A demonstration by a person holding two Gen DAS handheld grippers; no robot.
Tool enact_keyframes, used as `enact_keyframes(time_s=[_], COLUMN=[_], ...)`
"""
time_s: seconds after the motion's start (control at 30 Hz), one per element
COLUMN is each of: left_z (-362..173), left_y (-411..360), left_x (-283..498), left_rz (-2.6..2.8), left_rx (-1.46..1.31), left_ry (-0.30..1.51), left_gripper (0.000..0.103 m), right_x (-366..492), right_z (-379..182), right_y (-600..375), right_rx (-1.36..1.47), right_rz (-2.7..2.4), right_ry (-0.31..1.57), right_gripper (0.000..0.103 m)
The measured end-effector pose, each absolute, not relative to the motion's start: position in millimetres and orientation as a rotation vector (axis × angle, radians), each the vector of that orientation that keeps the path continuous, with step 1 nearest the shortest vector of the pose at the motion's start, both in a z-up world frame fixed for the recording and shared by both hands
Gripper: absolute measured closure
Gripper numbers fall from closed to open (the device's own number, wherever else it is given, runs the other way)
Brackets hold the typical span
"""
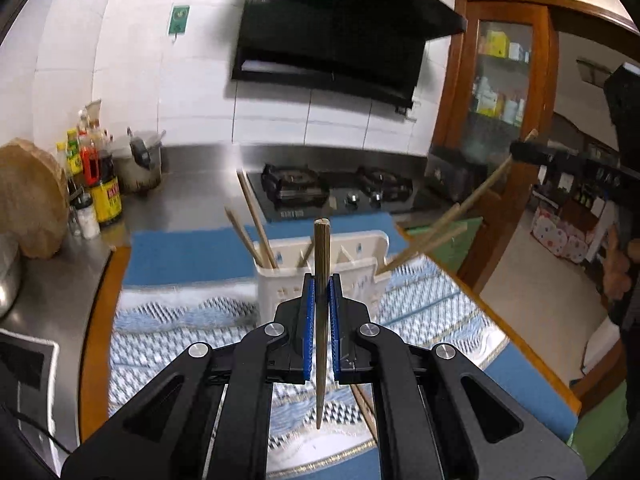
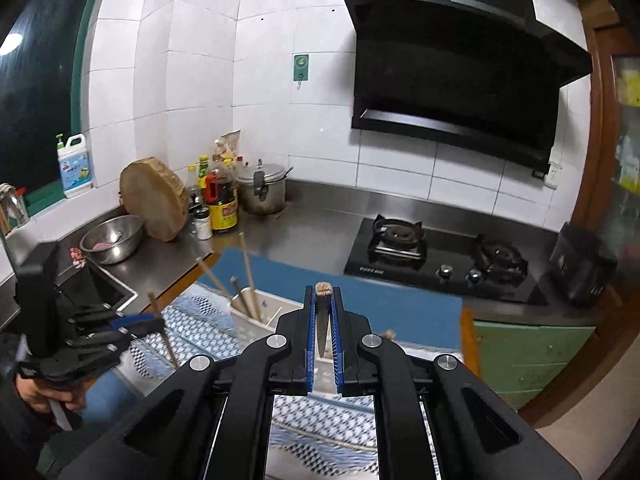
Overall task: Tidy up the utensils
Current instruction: 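Lift both held chopsticks and carry them over the white holder, then drop the left gripper's chopstick into the holder and open it while the right gripper releases its own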
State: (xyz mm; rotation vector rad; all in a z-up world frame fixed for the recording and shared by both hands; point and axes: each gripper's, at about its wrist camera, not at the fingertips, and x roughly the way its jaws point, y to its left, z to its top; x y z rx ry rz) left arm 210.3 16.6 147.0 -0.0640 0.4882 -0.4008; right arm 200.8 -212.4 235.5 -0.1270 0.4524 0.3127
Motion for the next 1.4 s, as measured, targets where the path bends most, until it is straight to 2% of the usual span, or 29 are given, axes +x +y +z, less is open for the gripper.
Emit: enact_keyframes(time_s=[0.37,0.6,0.9,1.3,1.4], left_z=[226.3,249.5,233.7,187.9,180.4], left_y=[20.5,12.8,-2.1,-0.4,-2.3], left_x=[227.4,250.8,287.7,316.0,319.5], left_rz=[-0.344,-0.332,-0.291,-0.287,-0.303], left_rx=[-0.034,-0.059,-0.06,-0.06,-0.053], left_ry=[0.313,0.234,0.206,0.298,0.33], left_gripper=[0.097,0.097,0.097,0.097,0.097], right_x=[245.5,272.3,288.7,290.0,284.8], right_z=[216.1,185.6,154.8,145.0,150.3], right_y=[-203.3,-200.4,-200.9,-202.4,-203.6], right_rx=[-0.132,-0.121,-0.126,-0.112,-0.116], right_rz=[0.31,0.315,0.322,0.344,0.34], right_ry=[0.519,0.59,0.637,0.633,0.616], right_gripper=[0.096,0.096,0.096,0.095,0.089])
